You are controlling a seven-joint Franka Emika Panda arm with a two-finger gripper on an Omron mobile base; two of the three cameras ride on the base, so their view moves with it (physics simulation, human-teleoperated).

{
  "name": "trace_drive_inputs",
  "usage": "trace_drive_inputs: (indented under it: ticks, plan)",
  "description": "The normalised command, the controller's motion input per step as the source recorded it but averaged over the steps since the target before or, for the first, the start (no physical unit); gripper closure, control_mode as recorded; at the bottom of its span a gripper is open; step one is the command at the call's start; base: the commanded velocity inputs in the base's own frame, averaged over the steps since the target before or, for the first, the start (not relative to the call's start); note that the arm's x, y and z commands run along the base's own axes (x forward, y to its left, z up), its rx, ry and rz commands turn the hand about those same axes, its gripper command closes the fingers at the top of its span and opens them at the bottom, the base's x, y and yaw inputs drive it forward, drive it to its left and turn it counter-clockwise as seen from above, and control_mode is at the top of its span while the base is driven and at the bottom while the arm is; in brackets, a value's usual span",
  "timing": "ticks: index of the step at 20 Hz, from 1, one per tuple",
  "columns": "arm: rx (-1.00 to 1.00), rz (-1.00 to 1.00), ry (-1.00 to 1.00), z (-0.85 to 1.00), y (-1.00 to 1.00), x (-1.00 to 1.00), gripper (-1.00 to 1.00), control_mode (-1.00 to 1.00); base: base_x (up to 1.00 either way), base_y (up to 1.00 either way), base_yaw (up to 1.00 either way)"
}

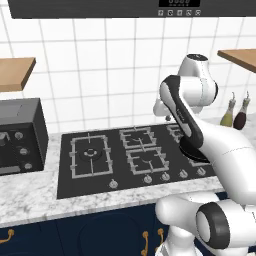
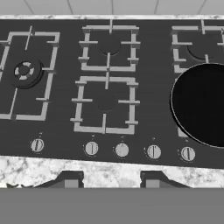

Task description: Pick the kettle from the counter and place it on a stove burner. Then turn the burner on.

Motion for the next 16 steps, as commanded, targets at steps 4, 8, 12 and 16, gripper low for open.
trace_drive_inputs:
  ticks: [4,8,12,16]
  plan:
    - [0.00,0.00,-0.01,0.00,-0.08,-0.05,-1.00,-1.00,0.00,0.00,0.00]
    - [0.00,-0.23,0.00,-0.03,-0.90,-0.34,-1.00,-1.00,0.00,0.00,0.00]
    - [0.00,-0.33,0.00,0.00,-1.00,-0.49,-1.00,-1.00,0.00,0.00,0.00]
    - [0.00,-0.31,-0.06,0.00,-1.00,-0.38,-1.00,-1.00,0.00,0.00,0.00]
